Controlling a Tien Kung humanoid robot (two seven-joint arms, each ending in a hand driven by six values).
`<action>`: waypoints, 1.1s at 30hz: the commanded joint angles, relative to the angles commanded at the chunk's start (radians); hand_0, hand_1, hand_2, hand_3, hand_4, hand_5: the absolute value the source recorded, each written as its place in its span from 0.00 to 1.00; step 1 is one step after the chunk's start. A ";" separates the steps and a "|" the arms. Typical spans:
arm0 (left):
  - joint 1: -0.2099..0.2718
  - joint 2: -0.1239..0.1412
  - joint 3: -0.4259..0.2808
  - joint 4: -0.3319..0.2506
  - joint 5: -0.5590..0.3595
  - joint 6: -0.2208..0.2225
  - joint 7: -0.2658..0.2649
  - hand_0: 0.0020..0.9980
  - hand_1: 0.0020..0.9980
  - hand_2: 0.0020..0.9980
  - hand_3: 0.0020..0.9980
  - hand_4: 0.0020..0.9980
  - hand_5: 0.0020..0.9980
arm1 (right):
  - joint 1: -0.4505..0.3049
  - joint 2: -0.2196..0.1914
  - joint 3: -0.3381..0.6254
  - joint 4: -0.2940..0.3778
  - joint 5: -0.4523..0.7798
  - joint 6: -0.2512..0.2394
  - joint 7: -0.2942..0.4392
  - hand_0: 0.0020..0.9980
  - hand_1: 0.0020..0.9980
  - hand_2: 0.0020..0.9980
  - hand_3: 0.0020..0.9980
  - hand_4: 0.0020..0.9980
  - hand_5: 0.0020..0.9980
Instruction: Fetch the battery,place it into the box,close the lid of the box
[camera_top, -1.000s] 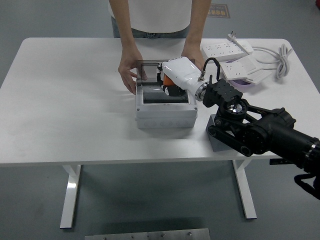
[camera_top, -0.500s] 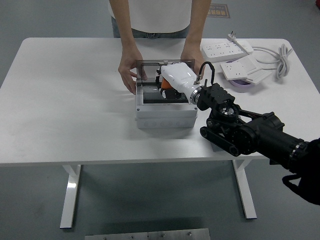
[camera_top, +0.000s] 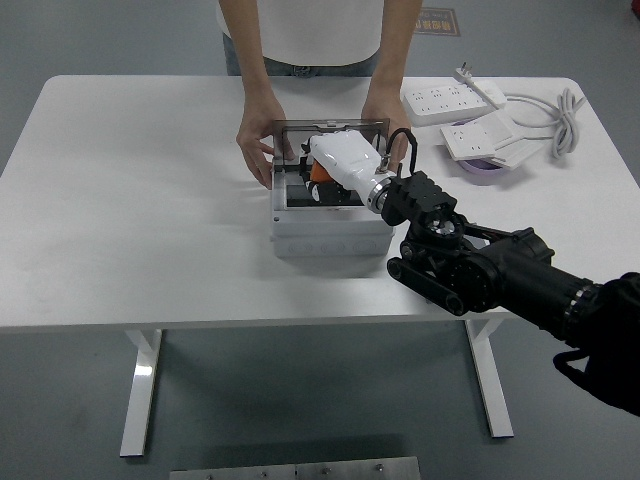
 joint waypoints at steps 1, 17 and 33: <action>0.000 0.000 0.000 0.000 0.000 0.000 0.000 0.45 0.65 0.67 0.67 0.79 0.94 | 0.000 0.002 -0.002 0.002 0.001 -0.001 0.001 0.12 0.23 0.27 0.27 0.00 0.00; -0.002 0.001 0.002 -0.001 0.000 0.003 0.001 0.45 0.65 0.67 0.67 0.79 0.94 | 0.008 -0.003 -0.010 0.003 0.044 -0.003 0.051 0.14 0.24 0.28 0.29 0.00 0.00; -0.002 0.001 0.002 -0.001 0.004 0.005 0.000 0.44 0.65 0.66 0.67 0.79 0.94 | 0.006 -0.003 -0.013 -0.001 0.045 -0.002 0.051 0.54 0.35 0.42 0.50 0.60 0.09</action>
